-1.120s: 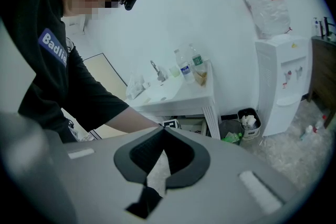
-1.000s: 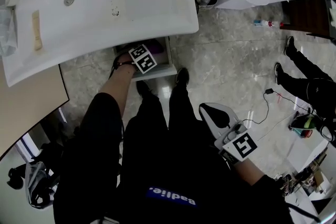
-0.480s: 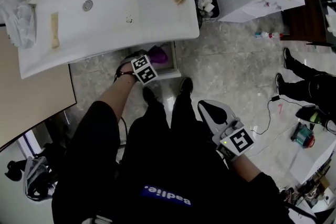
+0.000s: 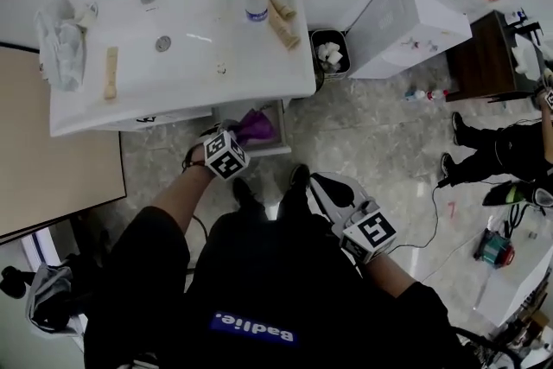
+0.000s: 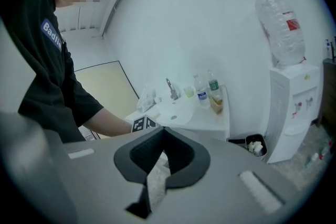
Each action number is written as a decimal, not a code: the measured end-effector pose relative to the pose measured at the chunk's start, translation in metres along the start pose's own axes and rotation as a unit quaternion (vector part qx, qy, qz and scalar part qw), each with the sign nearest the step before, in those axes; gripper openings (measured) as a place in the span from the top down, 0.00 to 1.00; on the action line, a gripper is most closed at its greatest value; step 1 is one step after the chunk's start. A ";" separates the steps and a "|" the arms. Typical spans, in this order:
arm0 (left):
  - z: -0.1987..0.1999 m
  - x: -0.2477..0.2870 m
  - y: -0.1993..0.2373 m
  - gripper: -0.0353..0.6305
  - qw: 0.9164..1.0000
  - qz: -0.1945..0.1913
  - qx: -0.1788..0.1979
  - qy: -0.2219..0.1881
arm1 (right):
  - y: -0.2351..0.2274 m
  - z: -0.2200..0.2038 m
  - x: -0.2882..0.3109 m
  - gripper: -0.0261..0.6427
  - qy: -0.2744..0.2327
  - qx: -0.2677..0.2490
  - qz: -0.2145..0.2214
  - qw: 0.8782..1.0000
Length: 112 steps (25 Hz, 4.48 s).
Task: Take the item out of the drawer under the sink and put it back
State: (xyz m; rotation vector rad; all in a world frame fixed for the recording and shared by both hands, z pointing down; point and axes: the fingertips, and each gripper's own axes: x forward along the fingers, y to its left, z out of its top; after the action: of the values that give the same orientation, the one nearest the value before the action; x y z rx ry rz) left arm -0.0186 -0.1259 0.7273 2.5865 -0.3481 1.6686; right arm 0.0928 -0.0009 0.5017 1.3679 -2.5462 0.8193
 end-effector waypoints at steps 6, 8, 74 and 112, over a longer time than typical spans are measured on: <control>0.019 -0.054 -0.014 0.80 0.998 0.018 -0.025 -0.050 | 0.010 0.015 0.001 0.96 -0.008 -0.013 0.006 1.000; 0.026 -0.073 -0.023 0.80 0.996 0.019 -0.041 -0.071 | 0.014 0.016 0.001 0.96 -0.007 -0.019 0.008 1.000; 0.123 -0.317 -0.078 0.81 0.881 -0.008 -0.207 -0.425 | 0.074 0.062 0.032 0.96 -0.015 -0.074 0.067 0.995; 0.045 -0.044 -0.015 0.81 0.979 0.016 -0.142 -0.146 | -0.029 0.016 -0.019 0.96 0.020 0.013 -0.040 0.999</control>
State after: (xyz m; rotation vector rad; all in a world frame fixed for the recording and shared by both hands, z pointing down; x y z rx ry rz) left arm 0.0074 -0.1115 0.6699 2.6113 -0.5942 1.1424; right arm 0.1292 -0.0075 0.4928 1.4366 -2.4410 0.8596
